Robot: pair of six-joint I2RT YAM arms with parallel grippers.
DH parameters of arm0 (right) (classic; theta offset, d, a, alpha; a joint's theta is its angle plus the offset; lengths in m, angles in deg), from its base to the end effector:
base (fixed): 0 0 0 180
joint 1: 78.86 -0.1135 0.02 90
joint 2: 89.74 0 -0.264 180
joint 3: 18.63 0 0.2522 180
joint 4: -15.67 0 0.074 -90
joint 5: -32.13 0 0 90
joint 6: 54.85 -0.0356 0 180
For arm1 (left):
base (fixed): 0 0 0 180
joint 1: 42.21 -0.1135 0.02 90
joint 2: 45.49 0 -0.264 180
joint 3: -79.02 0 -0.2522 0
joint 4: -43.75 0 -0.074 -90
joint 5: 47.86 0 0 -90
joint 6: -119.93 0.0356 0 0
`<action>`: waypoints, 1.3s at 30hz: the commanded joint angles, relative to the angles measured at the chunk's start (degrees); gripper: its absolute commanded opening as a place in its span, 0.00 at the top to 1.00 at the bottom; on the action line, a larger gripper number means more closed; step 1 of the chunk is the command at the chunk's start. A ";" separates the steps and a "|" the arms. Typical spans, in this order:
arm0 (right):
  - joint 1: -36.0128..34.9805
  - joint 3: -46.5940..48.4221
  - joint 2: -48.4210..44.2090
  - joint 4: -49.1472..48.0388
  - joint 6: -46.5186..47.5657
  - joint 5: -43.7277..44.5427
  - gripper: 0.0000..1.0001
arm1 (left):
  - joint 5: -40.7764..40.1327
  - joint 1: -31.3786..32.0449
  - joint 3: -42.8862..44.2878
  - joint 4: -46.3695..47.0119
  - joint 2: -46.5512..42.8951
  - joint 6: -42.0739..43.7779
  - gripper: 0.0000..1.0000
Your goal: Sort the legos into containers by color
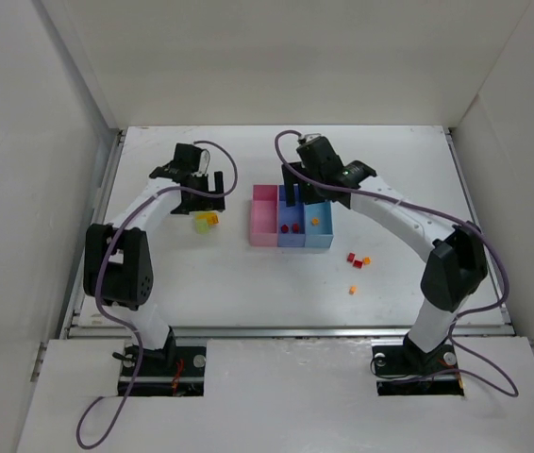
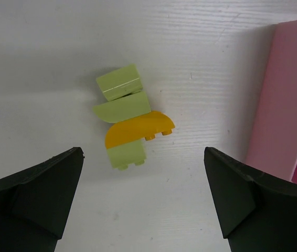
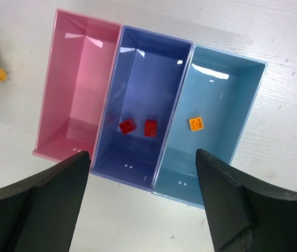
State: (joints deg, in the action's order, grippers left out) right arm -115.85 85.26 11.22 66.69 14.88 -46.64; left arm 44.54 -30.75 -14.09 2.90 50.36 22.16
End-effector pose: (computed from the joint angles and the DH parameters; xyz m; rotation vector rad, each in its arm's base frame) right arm 0.3195 0.2320 0.3045 -0.2596 2.3879 0.2333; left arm 0.3591 -0.0743 0.2531 0.0976 2.4474 -0.2003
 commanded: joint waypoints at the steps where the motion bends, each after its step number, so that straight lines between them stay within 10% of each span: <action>1: 0.96 -0.39 -3.15 -0.87 0.58 0.91 0.14 | -2.21 0.31 0.79 -2.79 1.25 -7.43 0.01; 23: 0.96 -2.24 -3.15 -1.48 -0.47 0.91 0.15 | -6.44 1.55 -1.58 1.43 9.26 -11.39 0.02; 39: 0.96 -2.24 -2.09 -1.48 -0.47 1.43 0.15 | -4.41 0.93 -3.24 2.66 9.70 -11.39 0.64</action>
State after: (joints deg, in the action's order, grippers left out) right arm -115.15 83.14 10.26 66.47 14.79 -46.27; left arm 38.70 -29.72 -15.23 5.83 60.35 11.38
